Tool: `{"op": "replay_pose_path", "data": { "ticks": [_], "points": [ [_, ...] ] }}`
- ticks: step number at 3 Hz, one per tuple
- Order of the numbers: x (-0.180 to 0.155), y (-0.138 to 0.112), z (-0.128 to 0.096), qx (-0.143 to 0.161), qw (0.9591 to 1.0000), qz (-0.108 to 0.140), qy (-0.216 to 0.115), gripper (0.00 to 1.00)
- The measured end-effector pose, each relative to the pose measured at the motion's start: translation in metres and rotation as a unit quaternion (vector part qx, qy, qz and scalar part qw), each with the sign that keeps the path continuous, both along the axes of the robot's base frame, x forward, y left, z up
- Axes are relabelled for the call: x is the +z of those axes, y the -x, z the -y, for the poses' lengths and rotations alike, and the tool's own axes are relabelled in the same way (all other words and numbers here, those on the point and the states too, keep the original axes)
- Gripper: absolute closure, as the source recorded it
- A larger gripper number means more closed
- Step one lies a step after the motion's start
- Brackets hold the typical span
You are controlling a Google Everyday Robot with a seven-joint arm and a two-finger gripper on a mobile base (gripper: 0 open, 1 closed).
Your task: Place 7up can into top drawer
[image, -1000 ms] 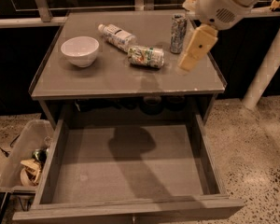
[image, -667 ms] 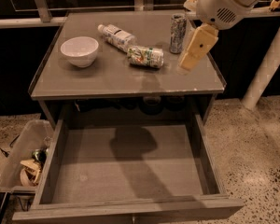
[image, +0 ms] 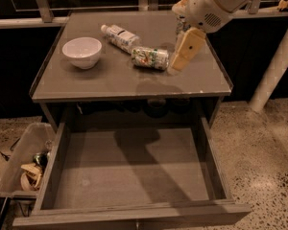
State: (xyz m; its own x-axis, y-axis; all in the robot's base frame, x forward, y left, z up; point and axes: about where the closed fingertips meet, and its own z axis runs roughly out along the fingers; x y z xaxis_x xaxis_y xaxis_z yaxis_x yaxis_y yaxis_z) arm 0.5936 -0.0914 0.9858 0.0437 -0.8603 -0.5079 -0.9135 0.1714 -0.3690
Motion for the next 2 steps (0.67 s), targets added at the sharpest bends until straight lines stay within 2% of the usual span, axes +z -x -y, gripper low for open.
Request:
{"op": "replay_pose_path", "data": {
  "ticks": [1, 2],
  "points": [
    [-0.033, -0.046, -0.021, 0.017, 0.9991, -0.017, -0.035, 0.00],
    [-0.068, -0.085, -0.037, 0.021, 0.9970, -0.039, -0.063, 0.00]
  ]
}}
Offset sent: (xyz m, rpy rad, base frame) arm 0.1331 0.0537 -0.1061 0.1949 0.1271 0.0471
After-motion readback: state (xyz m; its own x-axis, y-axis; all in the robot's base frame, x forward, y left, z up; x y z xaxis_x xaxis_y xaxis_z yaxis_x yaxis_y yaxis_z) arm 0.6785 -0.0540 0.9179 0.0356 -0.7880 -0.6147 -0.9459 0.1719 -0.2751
